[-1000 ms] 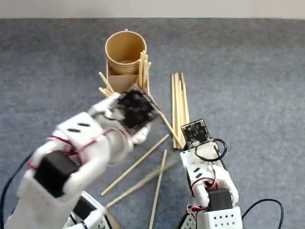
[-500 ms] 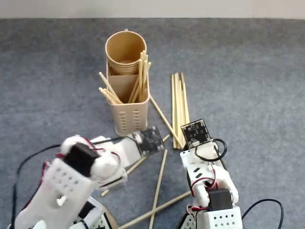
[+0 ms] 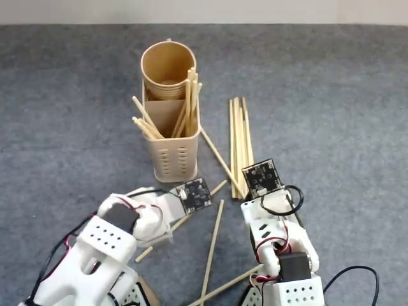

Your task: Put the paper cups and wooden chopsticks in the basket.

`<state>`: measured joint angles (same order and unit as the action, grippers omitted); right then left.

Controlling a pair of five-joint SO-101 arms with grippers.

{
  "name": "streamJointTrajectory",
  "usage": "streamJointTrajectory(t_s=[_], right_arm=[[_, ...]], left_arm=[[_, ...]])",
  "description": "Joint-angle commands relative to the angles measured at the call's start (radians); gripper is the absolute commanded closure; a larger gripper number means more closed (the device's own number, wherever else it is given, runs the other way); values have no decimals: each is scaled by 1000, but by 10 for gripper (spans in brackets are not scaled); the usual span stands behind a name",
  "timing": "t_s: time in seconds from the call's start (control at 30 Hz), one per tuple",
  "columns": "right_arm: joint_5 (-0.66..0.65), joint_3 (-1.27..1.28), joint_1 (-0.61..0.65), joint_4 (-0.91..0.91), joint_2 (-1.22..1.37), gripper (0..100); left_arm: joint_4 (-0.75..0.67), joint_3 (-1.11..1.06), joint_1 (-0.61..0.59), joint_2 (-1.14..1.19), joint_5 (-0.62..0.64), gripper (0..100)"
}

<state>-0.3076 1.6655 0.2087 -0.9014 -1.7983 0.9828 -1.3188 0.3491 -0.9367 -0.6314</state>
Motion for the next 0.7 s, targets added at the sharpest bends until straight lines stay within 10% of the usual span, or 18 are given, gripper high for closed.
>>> streamJointTrajectory(t_s=[0.0, 0.67], right_arm=[[-9, 76, -8, 19, -5, 843], [-9, 67, -8, -21, 5, 843]], left_arm=[[-74, -47, -8, -1, -12, 774], [-78, -114, -8, 1, -9, 994]])
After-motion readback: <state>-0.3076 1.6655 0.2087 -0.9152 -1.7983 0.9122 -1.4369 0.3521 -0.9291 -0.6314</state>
